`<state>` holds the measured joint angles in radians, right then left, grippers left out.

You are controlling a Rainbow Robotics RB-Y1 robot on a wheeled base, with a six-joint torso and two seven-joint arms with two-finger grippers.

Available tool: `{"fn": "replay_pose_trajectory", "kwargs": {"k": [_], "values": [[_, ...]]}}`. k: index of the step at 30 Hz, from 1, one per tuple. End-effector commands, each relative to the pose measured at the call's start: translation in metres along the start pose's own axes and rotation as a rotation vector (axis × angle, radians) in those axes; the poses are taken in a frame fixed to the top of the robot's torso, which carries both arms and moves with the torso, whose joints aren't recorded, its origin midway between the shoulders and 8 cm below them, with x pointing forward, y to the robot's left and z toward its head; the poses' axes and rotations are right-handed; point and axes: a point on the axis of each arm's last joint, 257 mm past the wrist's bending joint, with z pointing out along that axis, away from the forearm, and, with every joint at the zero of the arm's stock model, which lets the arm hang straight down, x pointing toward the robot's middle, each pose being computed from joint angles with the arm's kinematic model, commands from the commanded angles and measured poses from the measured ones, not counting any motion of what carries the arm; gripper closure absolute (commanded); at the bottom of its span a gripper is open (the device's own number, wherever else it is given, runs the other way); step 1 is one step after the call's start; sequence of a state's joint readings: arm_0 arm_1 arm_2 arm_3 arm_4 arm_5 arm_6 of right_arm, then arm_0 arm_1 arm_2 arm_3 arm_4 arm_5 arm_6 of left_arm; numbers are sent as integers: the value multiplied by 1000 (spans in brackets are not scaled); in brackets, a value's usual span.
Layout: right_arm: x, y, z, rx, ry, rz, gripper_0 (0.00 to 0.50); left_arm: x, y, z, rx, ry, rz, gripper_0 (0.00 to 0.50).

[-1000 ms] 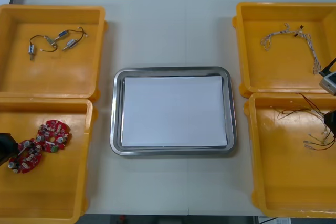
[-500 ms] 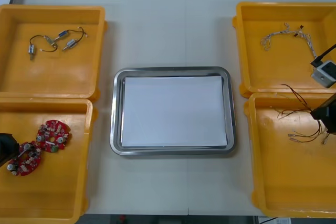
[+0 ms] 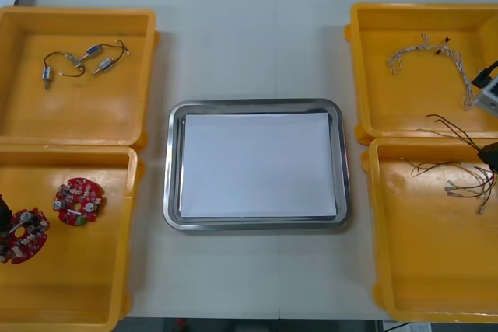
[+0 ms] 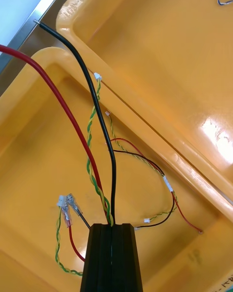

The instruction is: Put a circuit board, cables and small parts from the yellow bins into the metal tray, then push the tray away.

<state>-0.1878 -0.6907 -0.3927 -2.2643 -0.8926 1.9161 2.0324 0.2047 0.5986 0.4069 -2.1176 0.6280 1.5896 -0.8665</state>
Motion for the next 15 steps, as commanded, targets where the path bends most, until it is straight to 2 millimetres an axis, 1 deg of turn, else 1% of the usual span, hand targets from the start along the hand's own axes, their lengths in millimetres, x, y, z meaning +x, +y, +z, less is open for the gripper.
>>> {"fn": "replay_pose_trajectory", "kwargs": {"k": [1, 2, 4, 5, 7, 8, 10, 11, 13, 14, 15], "values": [[-18, 5, -12, 32, 10, -119, 500, -34, -24, -49, 33, -86, 93, 500], [-19, 6, -11, 29, 11, -126, 500, -35, -26, -52, 35, -86, 104, 500], [-27, 11, -12, 20, -2, -150, 500, -37, -41, -67, 48, -99, 154, 500], [-29, 13, -13, 14, -7, -155, 500, -36, -45, -71, 51, -102, 169, 500], [-41, 22, -13, -10, -27, -189, 500, -35, -63, -85, 61, -114, 232, 500], [-44, 25, -12, -17, -30, -200, 500, -34, -67, -88, 64, -118, 243, 500], [-55, 35, -12, -41, -44, -239, 500, -30, -88, -99, 96, -118, 294, 500], [-58, 36, -12, -42, -47, -246, 500, -29, -93, -102, 105, -116, 309, 500], [-68, 44, -12, -55, -57, -284, 500, -23, -118, -113, 157, -117, 360, 500], [-70, 45, -12, -57, -59, -292, 500, -21, -122, -115, 166, -117, 373, 500], [-74, 49, -11, -63, -62, -308, 500, -18, -132, -119, 182, -118, 395, 500]]}}
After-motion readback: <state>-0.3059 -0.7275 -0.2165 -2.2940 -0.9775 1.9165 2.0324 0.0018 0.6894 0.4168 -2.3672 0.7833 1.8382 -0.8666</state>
